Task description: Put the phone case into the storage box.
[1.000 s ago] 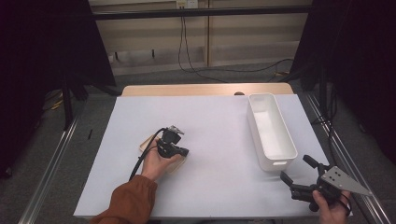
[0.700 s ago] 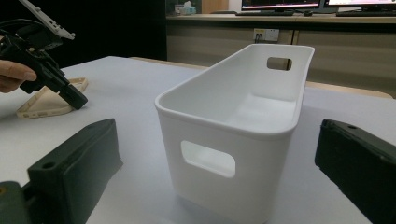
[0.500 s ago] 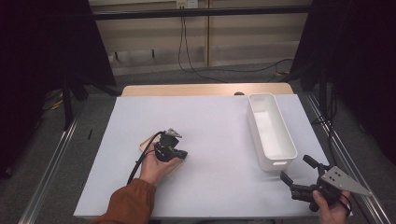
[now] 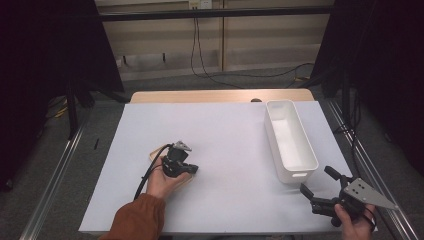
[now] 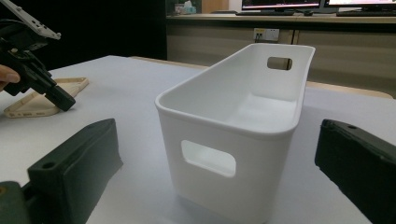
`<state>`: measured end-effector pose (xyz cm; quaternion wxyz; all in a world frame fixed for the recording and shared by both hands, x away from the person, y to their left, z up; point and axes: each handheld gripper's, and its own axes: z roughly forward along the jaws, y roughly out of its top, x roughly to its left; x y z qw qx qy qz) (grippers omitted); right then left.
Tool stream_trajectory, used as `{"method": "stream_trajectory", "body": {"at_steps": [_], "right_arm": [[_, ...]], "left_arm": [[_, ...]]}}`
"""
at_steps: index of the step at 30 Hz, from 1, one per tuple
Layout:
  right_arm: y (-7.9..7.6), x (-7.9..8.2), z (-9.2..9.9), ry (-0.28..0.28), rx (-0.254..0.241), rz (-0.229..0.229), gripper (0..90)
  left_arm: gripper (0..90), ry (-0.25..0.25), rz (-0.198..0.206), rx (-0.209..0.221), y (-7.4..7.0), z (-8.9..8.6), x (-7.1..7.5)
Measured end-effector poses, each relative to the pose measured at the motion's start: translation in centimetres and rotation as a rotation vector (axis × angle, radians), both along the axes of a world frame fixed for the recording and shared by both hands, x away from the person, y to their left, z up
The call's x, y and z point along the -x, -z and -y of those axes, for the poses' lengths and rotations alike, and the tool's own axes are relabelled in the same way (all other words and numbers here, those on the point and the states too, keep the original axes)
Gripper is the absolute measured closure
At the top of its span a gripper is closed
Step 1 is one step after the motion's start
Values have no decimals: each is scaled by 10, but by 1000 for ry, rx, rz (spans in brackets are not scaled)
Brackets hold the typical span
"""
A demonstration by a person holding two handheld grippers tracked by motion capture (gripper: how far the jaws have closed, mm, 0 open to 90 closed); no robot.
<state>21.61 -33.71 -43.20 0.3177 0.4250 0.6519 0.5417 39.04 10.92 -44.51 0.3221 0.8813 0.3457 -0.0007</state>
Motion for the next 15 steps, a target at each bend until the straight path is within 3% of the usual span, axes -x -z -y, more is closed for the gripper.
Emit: {"method": "stream_trajectory", "body": {"at_steps": [15], "right_arm": [[0, 0, 0, -2, 1, 1, 0]], "left_arm": [[900, 6, -6, 5, -1, -11, 13]]}}
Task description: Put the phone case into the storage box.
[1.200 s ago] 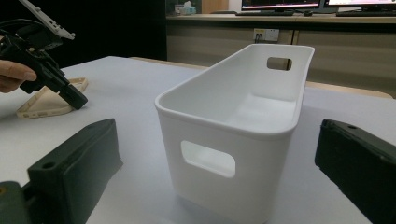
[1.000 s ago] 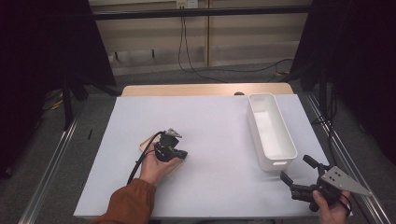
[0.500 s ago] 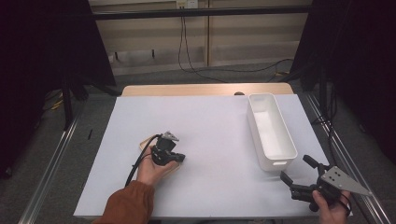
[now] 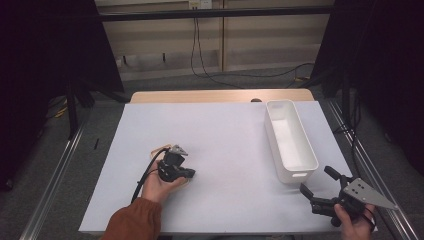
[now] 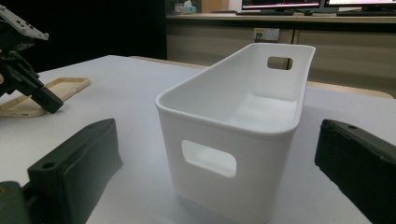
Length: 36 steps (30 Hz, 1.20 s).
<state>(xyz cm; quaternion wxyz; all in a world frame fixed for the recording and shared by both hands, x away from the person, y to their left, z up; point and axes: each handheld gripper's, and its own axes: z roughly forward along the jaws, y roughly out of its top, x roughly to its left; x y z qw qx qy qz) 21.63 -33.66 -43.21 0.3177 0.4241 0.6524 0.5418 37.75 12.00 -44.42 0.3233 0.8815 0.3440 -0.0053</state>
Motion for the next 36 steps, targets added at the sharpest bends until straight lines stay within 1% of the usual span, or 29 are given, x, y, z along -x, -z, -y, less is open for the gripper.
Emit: {"method": "stream_trajectory", "body": {"at_steps": [3, 4, 10, 14, 16, 29, 31, 33, 35, 36], "right_arm": [[0, 0, 0, 1, 0, 1, 0], [0, 0, 0, 1, 0, 0, 0], [0, 0, 0, 1, -1, -1, 0], [0, 0, 0, 0, -1, -1, 0], [0, 0, 0, -3, 1, 1, 0], [0, 0, 0, -2, 1, 0, 0], [0, 0, 0, -2, 1, -1, 0], [0, 0, 0, -6, 0, 0, 0], [0, 1, 0, -6, -1, 0, 0], [0, 1, 0, -7, 0, 1, 0]], "left_arm": [[900, -4, -4, 6, 0, -1, 2], [900, 3, -4, 2, 0, -2, 2], [900, -3, -6, 18, 1, -6, 7], [900, 8, 3, 10, 1, -9, 8], [900, 1, -1, 14, 1, -9, 9], [900, -3, -11, 11, 0, -15, 11], [900, -10, -12, 19, 1, -16, 12], [900, -9, -12, 16, 1, -18, 13], [900, -16, -20, 26, 1, -21, 14], [900, -13, -21, 24, 1, -22, 14]]}}
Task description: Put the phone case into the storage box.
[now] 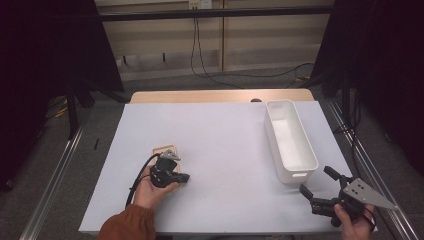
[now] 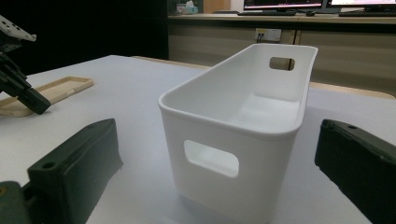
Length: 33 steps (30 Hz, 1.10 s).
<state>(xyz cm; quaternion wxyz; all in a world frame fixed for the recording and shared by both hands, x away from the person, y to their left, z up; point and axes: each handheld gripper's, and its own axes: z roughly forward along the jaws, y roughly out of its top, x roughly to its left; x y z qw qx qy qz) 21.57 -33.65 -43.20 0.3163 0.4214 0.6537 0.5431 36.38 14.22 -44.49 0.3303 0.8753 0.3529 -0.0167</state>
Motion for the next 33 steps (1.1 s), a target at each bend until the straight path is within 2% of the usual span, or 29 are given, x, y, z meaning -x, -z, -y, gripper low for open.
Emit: {"method": "stream_trajectory", "body": {"at_steps": [21, 25, 28, 31, 33], "right_arm": [[0, -1, -1, 0, 0, -3, 0], [0, 0, -1, -5, 3, -2, 0], [0, 0, -1, -2, 0, -4, 0], [0, -1, -1, -2, 4, -4, 0], [0, 0, -1, -5, 4, -1, 0]], "left_arm": [[900, -48, -21, 22, 0, -30, 12], [900, -45, -15, 18, 0, -32, 13], [900, -59, -16, 0, -2, -34, 14], [900, -72, -26, 18, 0, -39, 13], [900, -71, -19, 6, -1, -38, 14]]}}
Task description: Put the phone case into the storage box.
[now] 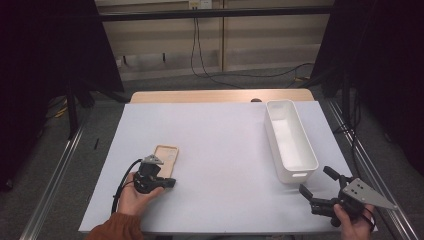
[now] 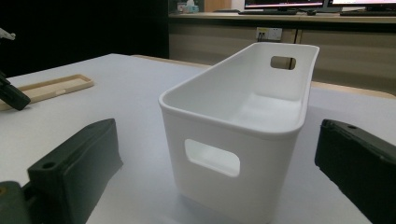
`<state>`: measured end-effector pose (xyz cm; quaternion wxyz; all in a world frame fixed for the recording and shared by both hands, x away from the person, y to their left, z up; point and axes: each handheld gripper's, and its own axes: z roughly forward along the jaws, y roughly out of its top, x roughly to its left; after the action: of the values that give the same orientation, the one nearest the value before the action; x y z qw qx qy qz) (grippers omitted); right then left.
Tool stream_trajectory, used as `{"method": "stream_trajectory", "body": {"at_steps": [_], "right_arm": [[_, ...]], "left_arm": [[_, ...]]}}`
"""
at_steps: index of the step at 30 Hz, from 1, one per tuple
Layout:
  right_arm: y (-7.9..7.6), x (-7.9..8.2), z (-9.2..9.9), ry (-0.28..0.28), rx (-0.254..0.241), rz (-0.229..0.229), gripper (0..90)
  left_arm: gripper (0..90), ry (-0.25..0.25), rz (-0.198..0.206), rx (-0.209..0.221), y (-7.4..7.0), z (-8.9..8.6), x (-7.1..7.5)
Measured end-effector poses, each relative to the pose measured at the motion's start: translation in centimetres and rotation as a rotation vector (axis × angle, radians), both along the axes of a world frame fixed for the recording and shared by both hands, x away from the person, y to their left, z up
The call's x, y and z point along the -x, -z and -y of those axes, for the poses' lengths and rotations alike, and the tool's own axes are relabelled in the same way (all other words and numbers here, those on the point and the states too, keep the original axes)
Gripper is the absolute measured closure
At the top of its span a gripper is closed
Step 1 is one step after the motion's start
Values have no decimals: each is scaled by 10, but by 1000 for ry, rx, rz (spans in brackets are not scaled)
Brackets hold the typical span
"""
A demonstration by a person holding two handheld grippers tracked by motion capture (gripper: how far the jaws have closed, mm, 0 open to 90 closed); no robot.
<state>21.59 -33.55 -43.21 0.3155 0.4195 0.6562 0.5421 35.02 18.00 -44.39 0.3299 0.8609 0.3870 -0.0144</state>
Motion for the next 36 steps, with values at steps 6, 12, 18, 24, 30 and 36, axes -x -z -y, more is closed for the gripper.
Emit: {"method": "stream_trajectory", "body": {"at_steps": [6, 12, 18, 24, 30, 36], "right_arm": [[0, 0, 0, 2, -4, -2, 0], [0, 0, 0, 1, -2, 0, 0], [0, 0, 0, -1, 0, 0, 0], [0, 0, 0, 1, -3, -1, 0], [0, 0, 0, -1, 3, 0, 0], [0, 0, 0, -3, 5, 1, 0]], "left_arm": [[900, -4, 16, -1, 0, -7, 4], [900, -10, 21, -8, 0, -11, 6], [900, -21, 31, -13, 0, -14, 9], [900, -23, 45, -30, -1, -17, 12], [900, -27, 42, -22, -1, -19, 13], [900, -19, 51, -12, 0, -20, 13]]}}
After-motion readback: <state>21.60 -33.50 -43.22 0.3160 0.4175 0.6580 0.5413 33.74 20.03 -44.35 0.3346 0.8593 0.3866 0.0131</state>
